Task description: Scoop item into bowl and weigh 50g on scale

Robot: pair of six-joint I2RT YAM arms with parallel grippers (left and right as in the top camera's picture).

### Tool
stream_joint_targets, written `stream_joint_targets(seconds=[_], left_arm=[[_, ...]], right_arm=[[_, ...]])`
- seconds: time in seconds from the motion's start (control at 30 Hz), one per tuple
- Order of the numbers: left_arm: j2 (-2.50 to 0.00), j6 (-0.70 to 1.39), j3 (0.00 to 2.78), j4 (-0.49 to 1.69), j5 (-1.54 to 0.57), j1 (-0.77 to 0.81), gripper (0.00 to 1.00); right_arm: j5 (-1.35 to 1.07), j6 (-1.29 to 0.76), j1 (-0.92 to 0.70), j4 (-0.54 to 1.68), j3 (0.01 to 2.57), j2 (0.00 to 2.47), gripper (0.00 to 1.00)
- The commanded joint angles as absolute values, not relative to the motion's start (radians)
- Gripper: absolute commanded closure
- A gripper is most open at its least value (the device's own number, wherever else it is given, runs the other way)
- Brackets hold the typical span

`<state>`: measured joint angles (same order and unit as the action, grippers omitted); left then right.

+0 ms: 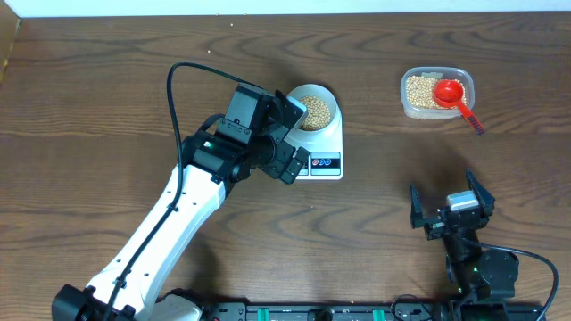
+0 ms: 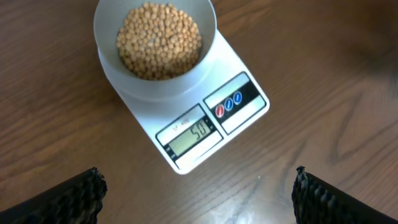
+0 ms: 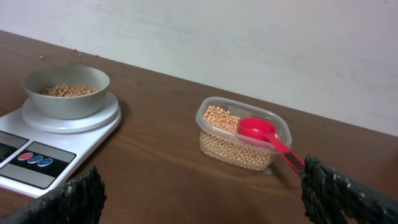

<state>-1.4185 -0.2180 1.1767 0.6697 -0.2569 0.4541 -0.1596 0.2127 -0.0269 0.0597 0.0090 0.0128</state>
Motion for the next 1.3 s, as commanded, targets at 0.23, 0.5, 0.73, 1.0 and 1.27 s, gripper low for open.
stream_joint_targets(seconds=[0.23, 0.5, 0.73, 1.0, 1.27], left_arm=[[-1.409, -0.233, 1.174, 0.745, -0.211, 0.448, 0.02], [-1.242, -0.226, 1.010, 0.619, -0.145, 0.367, 0.02], [-0.969, -0.151, 0.735, 0.384, -0.249, 0.186, 0.02], [-0.625, -0.133, 0.433, 0.192, -0.262, 0.037, 0.02], [-0.344, -0.133, 0.178, -0.009, -0.223, 0.013, 0.02]], right_arm=[[-0.148, 0.222, -0.033, 0.063, 0.006, 0.006, 0.01], [-0.148, 0.222, -0.033, 0.063, 0.006, 0.006, 0.01], [-0.148, 0.222, -0.033, 0.063, 0.006, 0.006, 0.01], [-0.148, 0.222, -0.033, 0.063, 0.006, 0.006, 0.01], [-0.148, 0.222, -0.033, 0.063, 0.006, 0.006, 0.01]])
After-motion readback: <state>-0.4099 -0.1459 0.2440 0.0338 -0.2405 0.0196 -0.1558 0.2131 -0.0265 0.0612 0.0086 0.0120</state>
